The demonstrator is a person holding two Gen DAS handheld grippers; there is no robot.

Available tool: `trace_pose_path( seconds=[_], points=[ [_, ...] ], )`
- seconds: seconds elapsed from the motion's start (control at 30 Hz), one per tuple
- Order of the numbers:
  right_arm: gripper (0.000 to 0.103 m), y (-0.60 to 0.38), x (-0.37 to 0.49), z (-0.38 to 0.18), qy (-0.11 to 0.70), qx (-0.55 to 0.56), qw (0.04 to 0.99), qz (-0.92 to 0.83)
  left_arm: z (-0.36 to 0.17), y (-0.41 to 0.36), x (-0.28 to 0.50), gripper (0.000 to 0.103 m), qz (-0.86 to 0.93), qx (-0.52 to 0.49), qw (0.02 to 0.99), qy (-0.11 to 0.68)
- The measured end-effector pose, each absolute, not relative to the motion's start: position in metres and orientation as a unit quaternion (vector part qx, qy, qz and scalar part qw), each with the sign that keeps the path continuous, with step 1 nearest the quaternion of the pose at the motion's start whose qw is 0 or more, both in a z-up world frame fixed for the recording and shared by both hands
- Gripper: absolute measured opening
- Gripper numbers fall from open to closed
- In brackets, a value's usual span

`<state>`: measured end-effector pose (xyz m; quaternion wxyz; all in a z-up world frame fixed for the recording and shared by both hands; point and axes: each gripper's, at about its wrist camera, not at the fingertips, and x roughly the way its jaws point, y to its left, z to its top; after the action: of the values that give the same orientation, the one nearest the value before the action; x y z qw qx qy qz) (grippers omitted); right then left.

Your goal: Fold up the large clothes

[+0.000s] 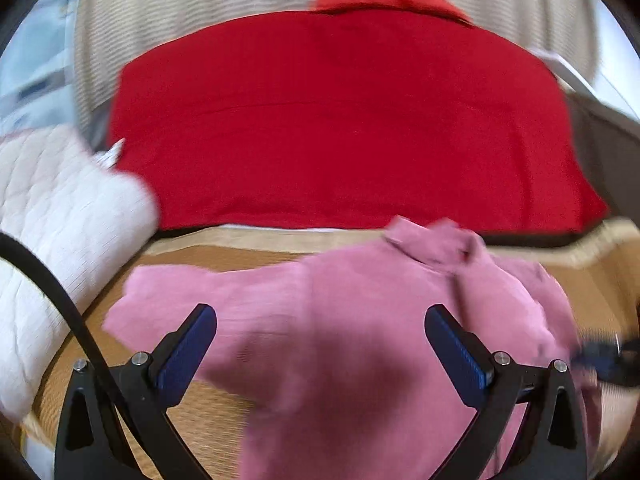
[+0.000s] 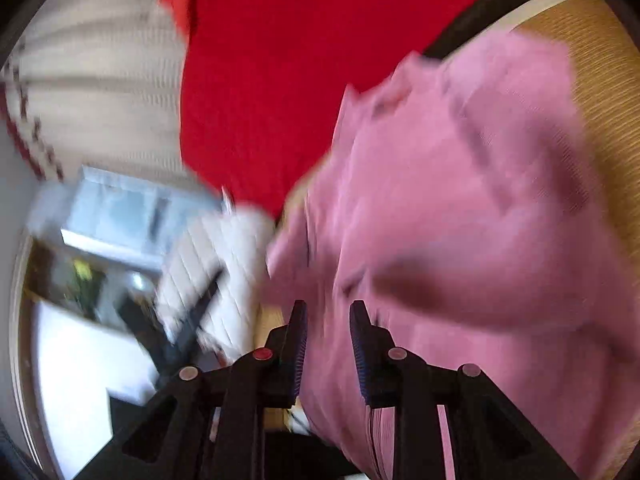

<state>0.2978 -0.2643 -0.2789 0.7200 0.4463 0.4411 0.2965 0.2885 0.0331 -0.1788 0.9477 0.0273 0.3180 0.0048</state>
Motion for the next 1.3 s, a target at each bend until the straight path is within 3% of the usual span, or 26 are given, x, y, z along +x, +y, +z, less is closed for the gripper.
trace_pose_path(
  seconds=[0.23, 0.53, 0.67, 0.87, 1.07, 1.3],
  points=[
    [0.026, -0.302, 0.336, -0.316, 0.447, 0.529, 0.695, 0.191, -0.213, -0.049, 0.291, 0.103, -0.067, 0.133, 0.93, 0.336],
    [0.026, -0.325, 0.348, -0.325, 0.436, 0.519, 0.732, 0.069, -0.242, -0.062, 0.304, 0.103, -0.082, 0.15, 0.91, 0.378],
    [0.026, -0.304, 0.368, -0.324, 0.458, 0.491, 0.732, 0.117, -0.256, -0.063, 0.312, 0.103, -0.075, 0.151, 0.894, 0.415],
    [0.026, -0.255, 0.375, -0.308, 0.459, 0.488, 0.686, 0.284, -0.241, -0.052, 0.294, 0.103, -0.085, 0.138, 0.909, 0.383],
    [0.026, -0.261, 0.373, -0.303, 0.418, 0.526, 0.662, 0.331, -0.235, -0.049, 0.3, 0.103, -0.083, 0.105, 0.915, 0.379],
    [0.029, -0.25, 0.377, -0.318, 0.436, 0.533, 0.637, 0.347, -0.236, -0.07, 0.325, 0.103, -0.059, 0.134, 0.92, 0.364]
  ],
)
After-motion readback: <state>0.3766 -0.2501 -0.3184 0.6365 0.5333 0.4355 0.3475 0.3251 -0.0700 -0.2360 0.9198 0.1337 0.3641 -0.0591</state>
